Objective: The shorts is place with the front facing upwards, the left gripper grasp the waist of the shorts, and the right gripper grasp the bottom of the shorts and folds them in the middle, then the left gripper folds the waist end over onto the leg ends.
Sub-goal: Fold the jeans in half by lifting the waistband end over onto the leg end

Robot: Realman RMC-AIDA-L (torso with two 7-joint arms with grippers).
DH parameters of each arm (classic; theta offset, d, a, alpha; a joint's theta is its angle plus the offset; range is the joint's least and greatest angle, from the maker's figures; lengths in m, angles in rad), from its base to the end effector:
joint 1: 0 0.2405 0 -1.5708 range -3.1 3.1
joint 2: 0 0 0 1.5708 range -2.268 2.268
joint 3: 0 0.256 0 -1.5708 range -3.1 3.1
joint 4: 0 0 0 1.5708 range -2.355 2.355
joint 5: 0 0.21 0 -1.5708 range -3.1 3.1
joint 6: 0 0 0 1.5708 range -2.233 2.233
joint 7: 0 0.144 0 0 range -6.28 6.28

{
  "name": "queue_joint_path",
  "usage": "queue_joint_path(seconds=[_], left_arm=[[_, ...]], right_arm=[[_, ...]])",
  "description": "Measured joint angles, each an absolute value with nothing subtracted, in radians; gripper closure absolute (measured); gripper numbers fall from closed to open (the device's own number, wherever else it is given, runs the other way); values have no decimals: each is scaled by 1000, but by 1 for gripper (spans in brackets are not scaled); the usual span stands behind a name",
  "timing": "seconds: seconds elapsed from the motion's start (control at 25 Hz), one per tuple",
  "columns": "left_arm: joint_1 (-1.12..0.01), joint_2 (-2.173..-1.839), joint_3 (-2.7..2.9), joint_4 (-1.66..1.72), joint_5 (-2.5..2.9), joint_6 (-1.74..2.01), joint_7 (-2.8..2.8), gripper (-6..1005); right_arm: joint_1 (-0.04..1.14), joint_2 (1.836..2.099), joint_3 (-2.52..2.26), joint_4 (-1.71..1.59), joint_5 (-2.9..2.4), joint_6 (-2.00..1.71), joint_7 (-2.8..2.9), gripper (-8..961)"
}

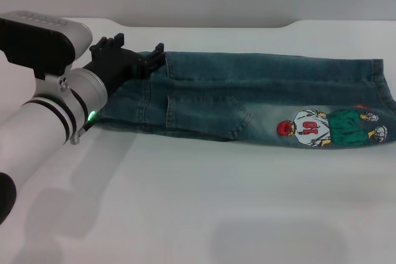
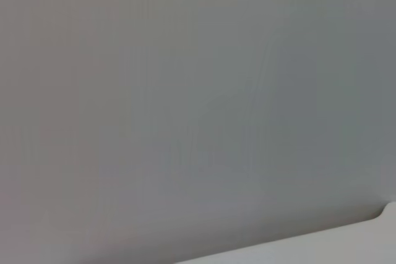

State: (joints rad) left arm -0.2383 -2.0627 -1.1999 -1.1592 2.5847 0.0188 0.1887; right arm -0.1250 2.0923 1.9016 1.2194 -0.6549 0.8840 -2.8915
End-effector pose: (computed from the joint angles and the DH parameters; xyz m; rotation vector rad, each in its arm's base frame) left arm -0.2136 0.3644 -0.0491 -1.9633 -0.7210 -0.4643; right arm 0.2964 0.2836 0.1352 -1.5579 -0.1115 0.3423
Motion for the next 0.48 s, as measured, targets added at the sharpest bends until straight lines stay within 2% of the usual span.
queue_joint_path(seconds=[0.24,0.48], left_arm=[[-246,-2063,-1193,-1164,2585,5,188,149],[-255,-2066,-1189,-1165,2585,-12,187,150]], right_arm=[[-131,2092,1927,1345,-850,910,-2893,445],[-127,2092,1844,1544,-1141,670,-2896,445]])
